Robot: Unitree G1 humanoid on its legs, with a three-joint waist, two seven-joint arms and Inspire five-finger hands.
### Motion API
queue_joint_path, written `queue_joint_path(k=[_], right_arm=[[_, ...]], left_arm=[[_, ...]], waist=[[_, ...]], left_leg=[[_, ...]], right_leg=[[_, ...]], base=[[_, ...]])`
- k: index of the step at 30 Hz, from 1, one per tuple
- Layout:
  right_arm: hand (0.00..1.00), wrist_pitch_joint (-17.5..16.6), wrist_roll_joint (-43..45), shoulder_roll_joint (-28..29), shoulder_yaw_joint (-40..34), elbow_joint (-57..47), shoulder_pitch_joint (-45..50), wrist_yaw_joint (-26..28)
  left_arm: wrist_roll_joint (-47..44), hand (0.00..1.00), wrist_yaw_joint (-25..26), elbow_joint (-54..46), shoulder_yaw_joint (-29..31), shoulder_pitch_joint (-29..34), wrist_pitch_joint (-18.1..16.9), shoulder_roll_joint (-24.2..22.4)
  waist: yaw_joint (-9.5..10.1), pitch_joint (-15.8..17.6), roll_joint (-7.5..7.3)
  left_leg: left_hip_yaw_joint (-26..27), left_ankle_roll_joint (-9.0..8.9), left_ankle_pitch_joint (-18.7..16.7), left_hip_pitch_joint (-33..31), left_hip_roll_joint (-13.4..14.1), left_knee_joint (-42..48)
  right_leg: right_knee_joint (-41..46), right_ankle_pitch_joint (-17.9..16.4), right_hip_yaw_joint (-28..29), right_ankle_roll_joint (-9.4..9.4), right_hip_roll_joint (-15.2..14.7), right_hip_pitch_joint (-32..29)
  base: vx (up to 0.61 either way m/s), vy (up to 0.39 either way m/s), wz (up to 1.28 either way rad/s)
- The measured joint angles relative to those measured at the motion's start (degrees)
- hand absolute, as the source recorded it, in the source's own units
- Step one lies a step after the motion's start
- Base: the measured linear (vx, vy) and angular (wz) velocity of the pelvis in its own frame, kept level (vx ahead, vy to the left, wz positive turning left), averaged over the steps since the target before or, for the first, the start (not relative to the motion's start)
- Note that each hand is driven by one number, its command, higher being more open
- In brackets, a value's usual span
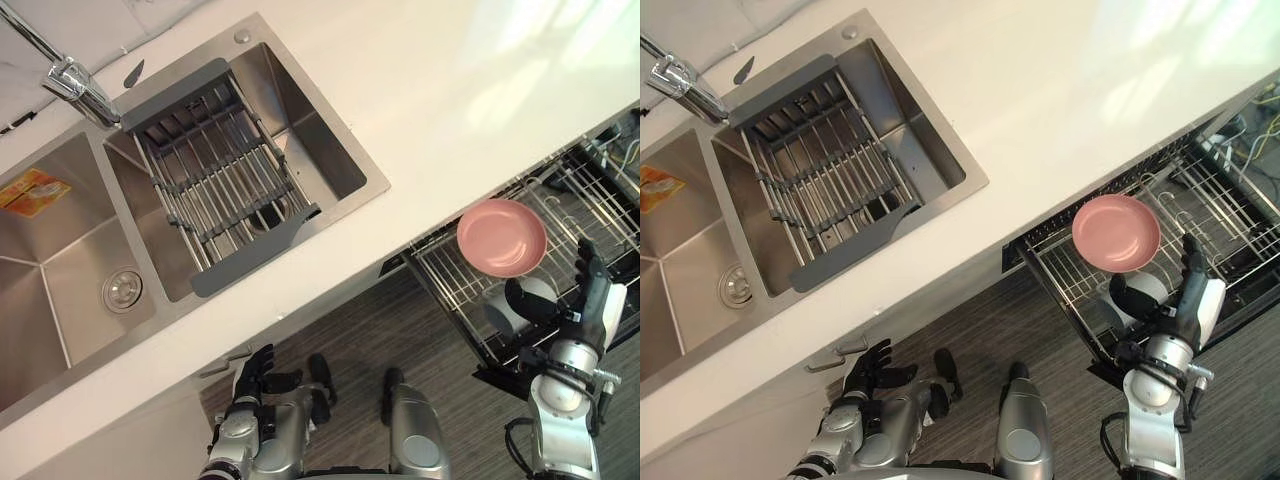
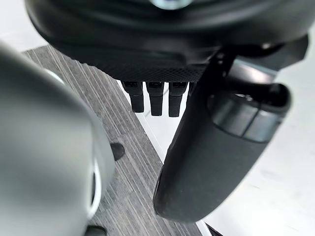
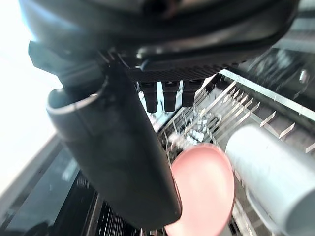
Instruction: Walk over to the sink, pick up the cup, carry it to the dishwasher, place the cup inside the dishwasher, then close the dishwasher door
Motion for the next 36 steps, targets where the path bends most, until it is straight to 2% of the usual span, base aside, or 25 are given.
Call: queue_joint_path(k=[4, 7, 13, 18, 22, 27, 31, 36], right_arm=[[0.9, -1.1, 0.54, 2.95, -2.06, -3.54, 4.31, -0.01], [0.9, -2.2, 1.71, 5.08, -4.93, -4.39, 6.24, 0.13], [0.9, -2.6, 10.35, 6.42, -7.62, -4.0, 8.9, 2.32], [0.9, -3.59, 18.79, 6.7, -10.52, 0.98, 9.08, 5.45], [0.9, -3.81, 26.23, 7.27, -12.81, 6.84, 9.19, 6.68], [0.9, -3.97, 34.21, 7.57, -12.73, 10.49, 8.91, 8.94], [0.9, -5.41, 42.98, 7.0, -12.58, 12.4, 7.97, 11.84], [0.9, -5.92, 49.29, 3.85, -11.3, 15.79, 5.09, 14.17]], left_arm=[[0.54, 0.9, -0.03, 1.21, 2.16, 0.06, 1.95, -0.31], [0.56, 0.9, -0.13, 2.02, 3.35, 0.07, 3.26, -0.35], [0.52, 0.9, -0.53, 2.54, 5.07, 1.25, 6.41, 0.26], [0.77, 0.9, -1.46, 2.65, 5.09, 3.88, 6.4, 1.86], [-0.45, 0.9, -1.67, 3.49, 7.32, 4.35, 6.58, 1.53], [-2.65, 0.9, -1.33, 3.48, 9.07, 4.94, 6.82, 1.21], [-3.27, 0.9, -1.22, 3.24, 9.87, 5.23, 6.8, 1.03], [-4.13, 0.9, -1.33, 3.11, 9.73, 5.63, 6.29, 0.83]], waist=[[-0.07, -2.19, -1.37], [-0.18, -3.5, -1.51], [-1.22, -5.62, -1.52], [-1.77, -6.23, -1.56], [-2.17, -7.11, -1.52], [-2.44, -7.18, -1.39], [-2.35, -7.24, -1.25], [-2.42, -7.24, -0.54]], left_leg=[[-0.26, -0.16, -0.33, 1.32, 0.05, -0.39], [-0.17, -0.25, -1.0, 2.37, 0.29, -0.05], [1.46, -0.56, -2.31, 3.13, 1.52, 1.2], [3.73, -1.25, -3.38, 4.94, 2.87, 1.98], [5.62, -1.41, -3.55, 5.33, 3.48, 1.98], [8.63, -1.73, -3.97, 5.32, 4.52, 2.75], [10.89, -1.87, -4.28, 4.87, 5.35, 3.56], [12.06, -1.8, -4.73, 4.32, 5.88, 4.08]], right_leg=[[-1.7, 0.24, -0.39, 0.09, 0.31, 2.05], [-2.69, 0.33, -0.37, 0.12, 0.57, 3.61], [-3.95, 0.85, 1.25, -0.03, 1.73, 4.4], [-3.98, 0.98, 3.76, -0.21, 2.95, 4.94], [-3.49, 1.01, 5.67, -0.25, 3.51, 3.92], [-1.91, 1.12, 8.55, -0.43, 4.49, 1.68], [-0.72, 1.14, 10.72, -0.46, 5.2, -0.29], [-0.53, 1.41, 11.75, -0.43, 5.57, -1.33]], base=[[0.01, 0.004, 0.01], [0.0, 0.004, -0.03], [-0.01, 0.002, -0.16], [-0.02, -0.018, -0.29], [-0.01, -0.004, -0.25], [-0.04, -0.002, -0.33], [-0.06, -0.004, -0.3], [-0.04, 0.005, -0.14]])
